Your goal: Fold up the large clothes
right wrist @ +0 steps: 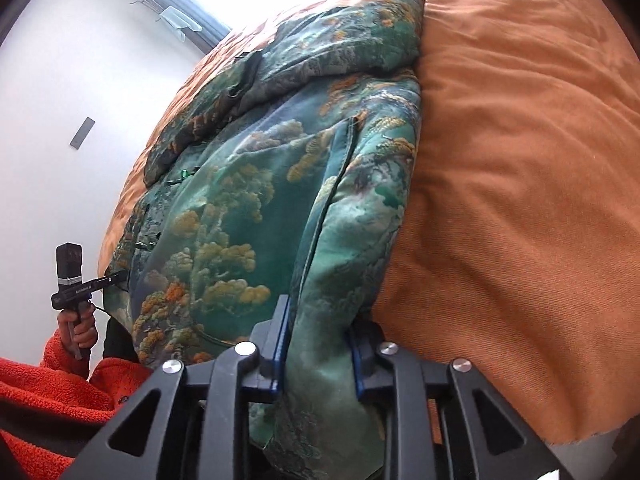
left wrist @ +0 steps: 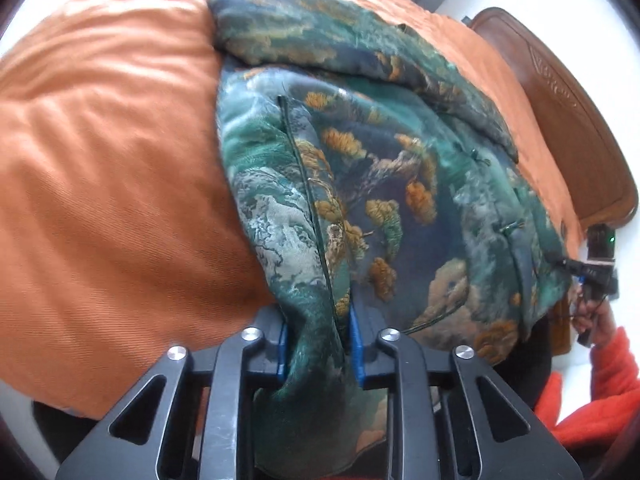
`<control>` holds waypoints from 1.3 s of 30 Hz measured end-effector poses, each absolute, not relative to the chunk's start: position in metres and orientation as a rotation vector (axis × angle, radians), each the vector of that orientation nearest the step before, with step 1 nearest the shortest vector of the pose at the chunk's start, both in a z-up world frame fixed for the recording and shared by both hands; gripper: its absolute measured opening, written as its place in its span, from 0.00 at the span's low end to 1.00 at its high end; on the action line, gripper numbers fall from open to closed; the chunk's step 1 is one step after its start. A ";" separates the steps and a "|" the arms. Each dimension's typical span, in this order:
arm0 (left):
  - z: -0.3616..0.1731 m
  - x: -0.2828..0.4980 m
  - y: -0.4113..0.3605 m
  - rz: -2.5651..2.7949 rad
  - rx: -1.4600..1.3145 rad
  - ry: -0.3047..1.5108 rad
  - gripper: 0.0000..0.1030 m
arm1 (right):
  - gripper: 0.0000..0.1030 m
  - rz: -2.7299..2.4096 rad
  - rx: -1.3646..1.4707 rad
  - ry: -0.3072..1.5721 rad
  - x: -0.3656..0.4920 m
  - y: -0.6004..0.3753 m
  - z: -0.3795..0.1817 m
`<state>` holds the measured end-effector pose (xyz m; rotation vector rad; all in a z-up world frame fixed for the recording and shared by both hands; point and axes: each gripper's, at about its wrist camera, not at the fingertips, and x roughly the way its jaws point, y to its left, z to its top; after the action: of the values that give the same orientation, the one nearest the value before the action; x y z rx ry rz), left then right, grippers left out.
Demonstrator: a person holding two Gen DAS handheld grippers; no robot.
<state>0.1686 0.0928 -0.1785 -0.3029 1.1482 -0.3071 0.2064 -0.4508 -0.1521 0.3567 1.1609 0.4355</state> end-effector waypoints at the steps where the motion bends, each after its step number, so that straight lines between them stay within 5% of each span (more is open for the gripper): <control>1: -0.174 0.166 0.095 -0.303 -0.291 1.141 0.21 | 0.22 0.440 0.357 1.155 0.205 -0.446 -0.148; 9: -0.169 0.139 0.103 -0.268 -0.241 1.142 0.20 | 0.21 0.491 0.342 1.155 0.177 -0.421 -0.133; 14: -0.193 0.152 0.110 -0.235 -0.321 1.153 0.41 | 0.22 0.461 0.362 1.153 0.172 -0.428 -0.145; 19: -0.200 0.152 0.111 -0.261 -0.317 1.143 0.60 | 0.52 0.399 0.342 1.165 0.183 -0.436 -0.159; 22: -0.198 0.151 0.104 -0.273 -0.260 1.141 0.63 | 0.54 0.405 0.342 1.181 0.183 -0.439 -0.163; 24: -0.201 0.154 0.102 -0.281 -0.256 1.165 0.55 | 0.54 0.416 0.348 1.185 0.184 -0.438 -0.164; 26: -0.205 0.157 0.102 -0.282 -0.283 1.197 0.32 | 0.54 0.428 0.366 1.196 0.181 -0.433 -0.170; 27: -0.205 0.157 0.103 -0.287 -0.300 1.211 0.22 | 0.49 0.439 0.378 1.210 0.182 -0.433 -0.172; 28: -0.202 0.157 0.103 -0.291 -0.316 1.208 0.19 | 0.34 0.440 0.376 1.220 0.183 -0.432 -0.173; 31: -0.190 0.149 0.106 -0.286 -0.316 1.175 0.16 | 0.20 0.443 0.384 1.226 0.182 -0.427 -0.170; 39: -0.159 0.114 0.124 -0.274 -0.418 1.141 0.15 | 0.18 0.493 0.491 1.170 0.144 -0.431 -0.138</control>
<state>0.1136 0.1244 -0.1588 -0.4178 1.1409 -0.2743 0.1440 -0.4308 -0.1380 0.4912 1.1704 0.4933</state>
